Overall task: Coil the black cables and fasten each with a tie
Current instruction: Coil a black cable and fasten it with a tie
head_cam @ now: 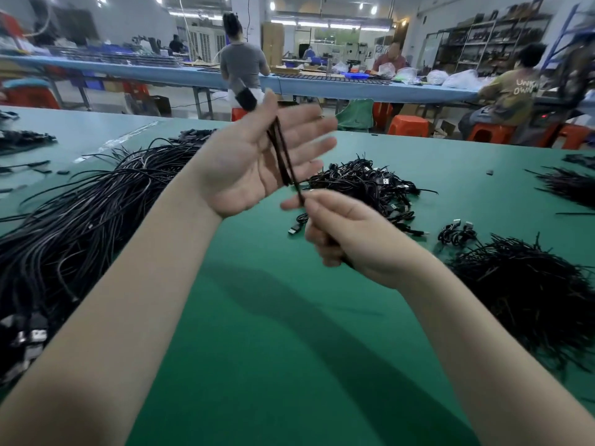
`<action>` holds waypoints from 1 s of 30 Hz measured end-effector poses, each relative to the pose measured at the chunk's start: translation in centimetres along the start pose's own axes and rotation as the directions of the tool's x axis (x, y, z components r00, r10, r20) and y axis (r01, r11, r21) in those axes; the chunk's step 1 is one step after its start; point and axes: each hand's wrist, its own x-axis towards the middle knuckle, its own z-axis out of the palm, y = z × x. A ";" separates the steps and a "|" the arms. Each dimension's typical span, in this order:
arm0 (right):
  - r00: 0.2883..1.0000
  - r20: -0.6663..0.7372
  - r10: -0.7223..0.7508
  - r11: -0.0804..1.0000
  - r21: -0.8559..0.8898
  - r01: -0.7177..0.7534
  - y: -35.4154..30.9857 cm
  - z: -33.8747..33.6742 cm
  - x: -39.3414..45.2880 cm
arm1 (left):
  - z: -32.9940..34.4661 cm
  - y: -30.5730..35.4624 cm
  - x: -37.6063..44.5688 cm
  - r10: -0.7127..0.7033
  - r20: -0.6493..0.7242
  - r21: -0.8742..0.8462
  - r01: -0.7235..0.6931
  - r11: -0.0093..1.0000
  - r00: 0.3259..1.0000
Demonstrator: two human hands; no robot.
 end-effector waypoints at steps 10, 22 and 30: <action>0.862 -0.485 -0.150 0.851 -0.507 -0.137 0.2 -3.3 0.1 | 0.3 -1.7 -1.3 -0.617 -0.026 0.717 0.444 0.537 0.787; 0.994 -0.091 0.060 0.982 -0.175 -0.075 0.8 -0.2 0.2 | 1.5 -1.5 0.4 -0.038 -0.114 -0.173 0.018 0.985 0.993; 0.976 -0.168 0.137 0.951 0.299 -0.082 0.8 -2.1 0.7 | 2.3 -3.8 0.8 -0.228 -0.017 -0.125 0.224 0.967 0.974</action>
